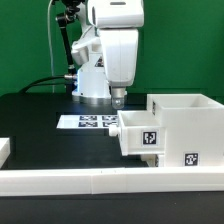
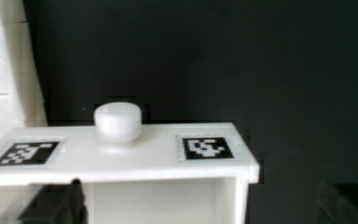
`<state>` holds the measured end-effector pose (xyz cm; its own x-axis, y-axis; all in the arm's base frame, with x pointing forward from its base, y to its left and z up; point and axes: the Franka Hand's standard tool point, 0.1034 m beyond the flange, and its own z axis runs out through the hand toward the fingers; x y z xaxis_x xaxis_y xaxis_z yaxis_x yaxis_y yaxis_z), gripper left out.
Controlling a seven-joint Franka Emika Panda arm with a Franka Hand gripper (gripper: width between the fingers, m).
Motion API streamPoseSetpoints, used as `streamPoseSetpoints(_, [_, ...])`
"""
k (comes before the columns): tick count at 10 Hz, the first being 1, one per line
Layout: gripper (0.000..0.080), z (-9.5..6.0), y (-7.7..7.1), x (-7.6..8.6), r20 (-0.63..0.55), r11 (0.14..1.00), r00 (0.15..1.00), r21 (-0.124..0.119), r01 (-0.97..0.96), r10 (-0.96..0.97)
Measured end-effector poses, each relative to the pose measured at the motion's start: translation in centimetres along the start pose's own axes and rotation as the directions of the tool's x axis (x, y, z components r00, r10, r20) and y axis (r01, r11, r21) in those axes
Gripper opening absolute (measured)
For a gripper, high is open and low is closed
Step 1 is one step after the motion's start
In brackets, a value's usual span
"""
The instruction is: Assemble drawer
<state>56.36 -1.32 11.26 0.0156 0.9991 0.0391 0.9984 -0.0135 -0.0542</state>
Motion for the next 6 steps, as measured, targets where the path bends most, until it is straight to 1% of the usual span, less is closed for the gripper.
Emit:
streamPoseSetpoints(1, [0.0649, 0.0, 0.0, -0.1, 0.001, 1.000, 1.000, 0.001, -0.002, 0.002])
streamPoseSetpoints(2, [0.0649, 0.6, -0.1, -0.4, -0.030, 1.000, 0.999, 0.005, 0.013, -0.013])
streamPoseSetpoints(3, [0.0649, 2.1, -0.1, -1.0, -0.075, 1.000, 0.997, 0.022, 0.002, 0.000])
streamPoseSetpoints(4, [0.0649, 3.2, 0.2, -1.3, -0.118, 0.999, 0.993, 0.041, -0.011, 0.016])
streamPoseSetpoints(5, [0.0649, 4.0, 0.9, -1.6, -0.163, 0.999, 0.987, 0.040, -0.005, 0.012])
streamPoseSetpoints(6, [0.0649, 4.8, 1.3, -1.9, -0.196, 0.999, 0.981, 0.041, -0.008, 0.016])
